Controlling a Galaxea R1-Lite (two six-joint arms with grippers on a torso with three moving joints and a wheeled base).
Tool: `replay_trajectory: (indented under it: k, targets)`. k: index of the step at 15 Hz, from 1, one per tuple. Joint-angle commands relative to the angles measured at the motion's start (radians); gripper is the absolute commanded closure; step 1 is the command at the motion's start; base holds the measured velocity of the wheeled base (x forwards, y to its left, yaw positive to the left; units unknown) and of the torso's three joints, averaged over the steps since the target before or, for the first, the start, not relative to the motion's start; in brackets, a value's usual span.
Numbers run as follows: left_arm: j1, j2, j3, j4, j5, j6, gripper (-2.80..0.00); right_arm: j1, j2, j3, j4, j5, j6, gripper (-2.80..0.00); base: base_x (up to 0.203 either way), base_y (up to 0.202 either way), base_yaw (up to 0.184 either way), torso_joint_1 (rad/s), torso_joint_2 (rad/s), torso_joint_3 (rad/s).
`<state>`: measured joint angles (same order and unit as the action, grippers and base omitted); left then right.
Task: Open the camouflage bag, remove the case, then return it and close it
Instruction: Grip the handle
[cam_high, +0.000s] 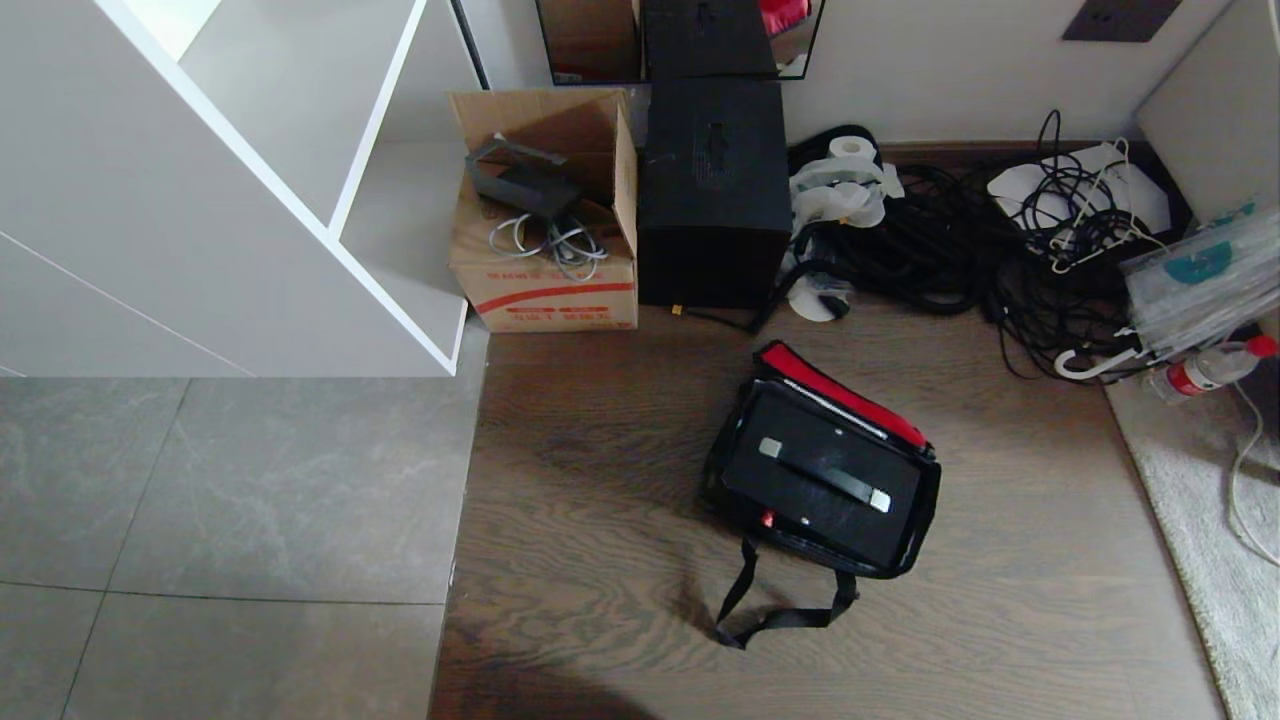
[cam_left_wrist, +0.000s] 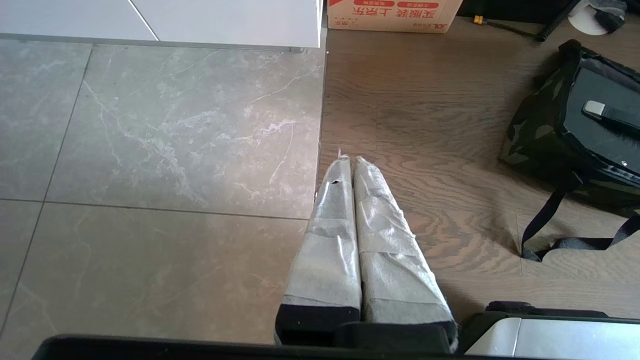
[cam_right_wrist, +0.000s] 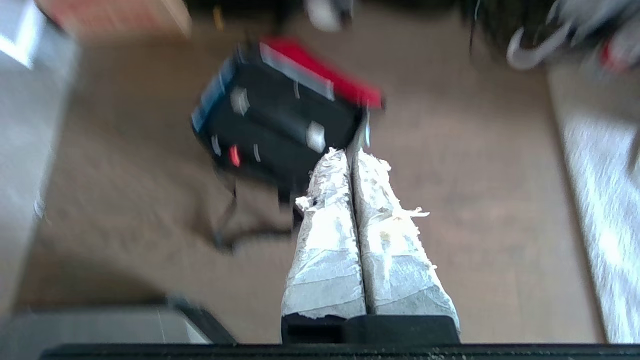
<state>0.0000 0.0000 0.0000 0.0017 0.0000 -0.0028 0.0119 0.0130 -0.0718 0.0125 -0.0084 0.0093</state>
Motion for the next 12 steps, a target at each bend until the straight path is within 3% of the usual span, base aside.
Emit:
replay_trajectory:
  k: [1,4,5,9,12]
  targets:
    - [0.0,0.002,0.0,0.0,0.0,0.0,0.0,0.0,0.002,-0.207,0.145,0.001,0.005,0.0,0.0,0.0,0.0,0.0,0.0,0.0]
    - [0.0,0.002,0.0,0.0,0.0,0.0,0.0,-0.001,0.003,-0.461,0.682,0.006,0.012,0.0,0.0,0.0,0.0,0.0,0.0,0.0]
    - [0.0,0.002,0.0,0.0,0.0,0.0,0.0,-0.001,0.018,-0.506,0.772,0.011,0.024,0.0,0.0,0.0,0.0,0.0,0.0,0.0]
    - [0.0,0.002,0.0,0.0,0.0,0.0,0.0,0.02,0.294,-0.533,0.779,0.036,0.163,0.0,0.0,0.0,0.0,0.0,0.0,0.0]
    - [0.0,0.002,0.0,0.0,0.0,0.0,0.0,0.133,0.595,-0.538,0.652,0.055,0.296,0.0,0.0,0.0,0.0,0.0,0.0,0.0]
